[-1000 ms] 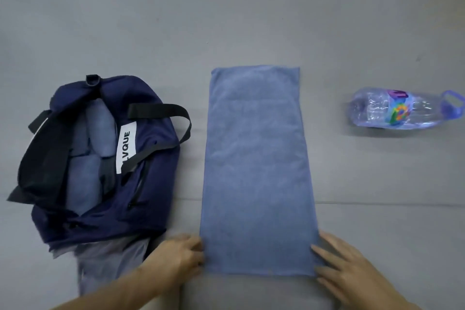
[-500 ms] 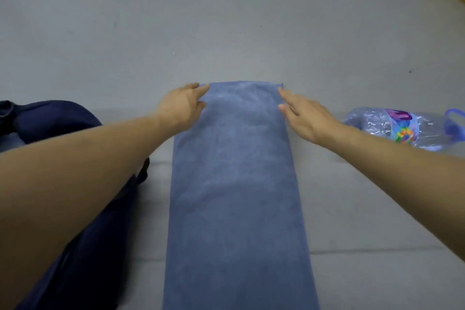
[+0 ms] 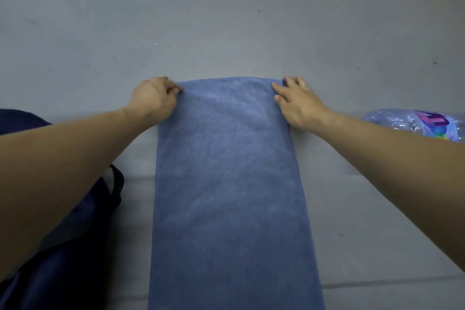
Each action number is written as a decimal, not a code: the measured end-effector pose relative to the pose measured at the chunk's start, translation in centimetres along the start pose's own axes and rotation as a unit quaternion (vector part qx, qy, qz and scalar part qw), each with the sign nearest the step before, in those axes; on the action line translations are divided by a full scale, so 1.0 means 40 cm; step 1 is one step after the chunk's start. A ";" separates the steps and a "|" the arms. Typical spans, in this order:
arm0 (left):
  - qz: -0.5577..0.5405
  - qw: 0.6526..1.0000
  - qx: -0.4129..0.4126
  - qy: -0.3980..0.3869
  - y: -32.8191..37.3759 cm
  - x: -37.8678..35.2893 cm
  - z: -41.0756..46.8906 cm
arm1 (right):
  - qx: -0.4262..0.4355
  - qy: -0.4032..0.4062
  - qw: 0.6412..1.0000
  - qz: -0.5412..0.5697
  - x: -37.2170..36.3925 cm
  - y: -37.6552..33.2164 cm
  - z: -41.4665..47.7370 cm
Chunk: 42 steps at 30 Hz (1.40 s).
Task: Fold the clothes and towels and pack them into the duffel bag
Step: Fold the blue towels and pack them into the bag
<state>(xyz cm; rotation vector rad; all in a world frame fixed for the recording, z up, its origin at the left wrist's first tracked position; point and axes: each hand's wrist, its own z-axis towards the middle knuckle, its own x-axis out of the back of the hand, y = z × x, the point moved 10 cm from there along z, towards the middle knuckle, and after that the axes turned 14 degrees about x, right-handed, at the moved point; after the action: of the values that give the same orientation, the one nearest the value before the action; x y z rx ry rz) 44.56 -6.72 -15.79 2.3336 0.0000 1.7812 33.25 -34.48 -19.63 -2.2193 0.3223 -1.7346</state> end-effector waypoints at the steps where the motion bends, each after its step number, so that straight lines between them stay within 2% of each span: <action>1: -0.001 1.000 -0.004 0.006 -0.001 0.003 -0.005 | 0.014 0.005 1.000 -0.011 0.004 -0.009 0.002; 4: -0.002 1.000 -0.029 0.004 0.003 0.007 -0.022 | 0.041 0.032 0.999 -0.009 0.022 -0.038 0.012; 8: -0.022 1.000 -0.016 0.012 -0.008 0.041 -0.047 | -0.002 0.096 0.992 0.077 0.074 -0.039 -0.004; 10: -0.050 0.998 -0.010 0.042 -0.016 0.077 -0.077 | -0.046 0.158 0.972 0.166 0.116 -0.030 -0.041; 12: -0.079 0.994 -0.010 0.070 -0.023 0.121 -0.118 | -0.104 0.198 0.933 0.281 0.140 -0.028 -0.097; 14: -0.118 0.989 -0.009 0.088 -0.029 0.164 -0.171 | -0.106 0.209 0.903 0.361 0.149 -0.061 -0.149; 16: -0.142 0.984 -0.015 0.102 -0.034 0.195 -0.243 | -0.090 0.201 0.902 0.370 0.151 -0.108 -0.201; 21: -0.163 0.981 -0.048 0.095 -0.054 0.216 -0.455 | -0.079 0.217 0.902 0.365 0.136 -0.201 -0.339; 27: -0.122 0.983 -0.114 0.082 -0.064 0.260 -0.731 | -0.025 0.180 0.920 0.348 0.163 -0.325 -0.575; 30: -0.100 0.984 -0.142 0.047 -0.079 0.237 -0.872 | 0.014 0.120 0.959 0.258 0.144 -0.362 -0.719; 33: -0.083 0.983 -0.165 -0.002 -0.123 0.158 -0.989 | 0.103 0.086 0.982 0.133 0.116 -0.399 -0.849; 38: -0.065 0.977 -0.201 -0.039 -0.201 -0.002 -1.103 | 0.242 0.050 0.969 -0.010 -0.012 -0.441 -1.053; 42: -0.010 0.959 -0.269 -0.086 -0.209 -0.141 -1.171 | 0.216 -0.027 0.976 -0.008 -0.147 -0.397 -1.115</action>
<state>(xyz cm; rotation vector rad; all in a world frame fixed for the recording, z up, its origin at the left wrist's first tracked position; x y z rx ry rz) -0.64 8.39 -10.79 2.0612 -0.4301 1.3424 -11.59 -22.09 -9.11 -1.9486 -0.0833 -1.5663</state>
